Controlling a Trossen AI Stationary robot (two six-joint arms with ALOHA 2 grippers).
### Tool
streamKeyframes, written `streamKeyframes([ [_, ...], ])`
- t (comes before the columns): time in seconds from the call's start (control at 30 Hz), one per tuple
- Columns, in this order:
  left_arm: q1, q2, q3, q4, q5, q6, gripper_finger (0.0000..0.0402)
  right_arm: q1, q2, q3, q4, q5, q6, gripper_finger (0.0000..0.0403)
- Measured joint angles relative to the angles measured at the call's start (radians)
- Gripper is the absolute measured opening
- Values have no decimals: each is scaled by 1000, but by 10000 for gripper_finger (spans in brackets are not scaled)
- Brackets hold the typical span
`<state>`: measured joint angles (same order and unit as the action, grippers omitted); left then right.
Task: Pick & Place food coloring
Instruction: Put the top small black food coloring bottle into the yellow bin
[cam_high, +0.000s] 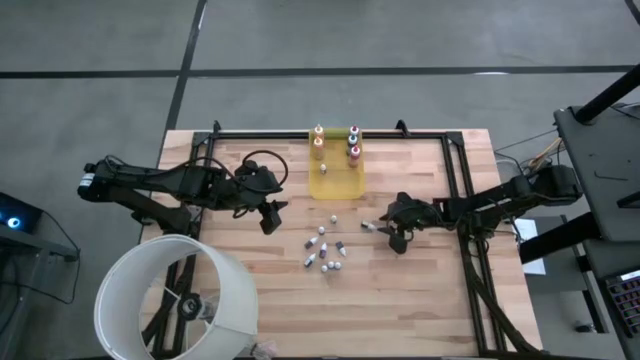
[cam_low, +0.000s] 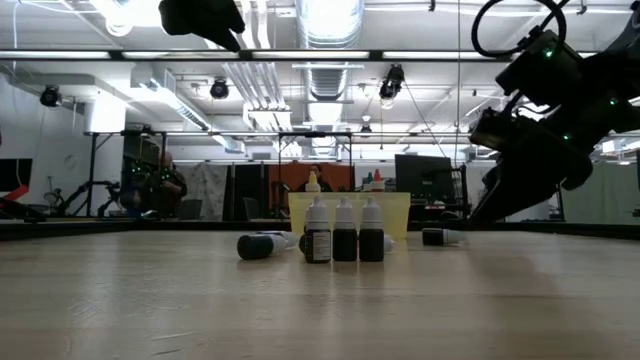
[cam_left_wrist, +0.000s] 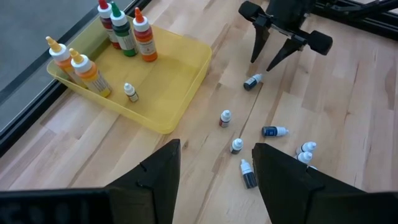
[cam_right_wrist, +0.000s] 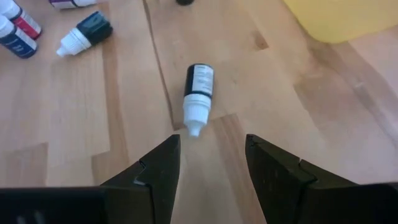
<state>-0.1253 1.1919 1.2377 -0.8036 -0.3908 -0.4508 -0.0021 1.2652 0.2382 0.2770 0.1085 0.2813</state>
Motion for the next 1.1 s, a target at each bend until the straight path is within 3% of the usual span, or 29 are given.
streamKeyframes([
  [0.3,0,0,0,0,0,-6,172,24,25,-3,15,-4,-57,171],
  [0.77,0,0,0,0,0,-24,172,40,246,72,137,35,-60,171],
  [1.1,0,0,0,0,0,-25,172,40,273,97,131,49,-49,160],
])
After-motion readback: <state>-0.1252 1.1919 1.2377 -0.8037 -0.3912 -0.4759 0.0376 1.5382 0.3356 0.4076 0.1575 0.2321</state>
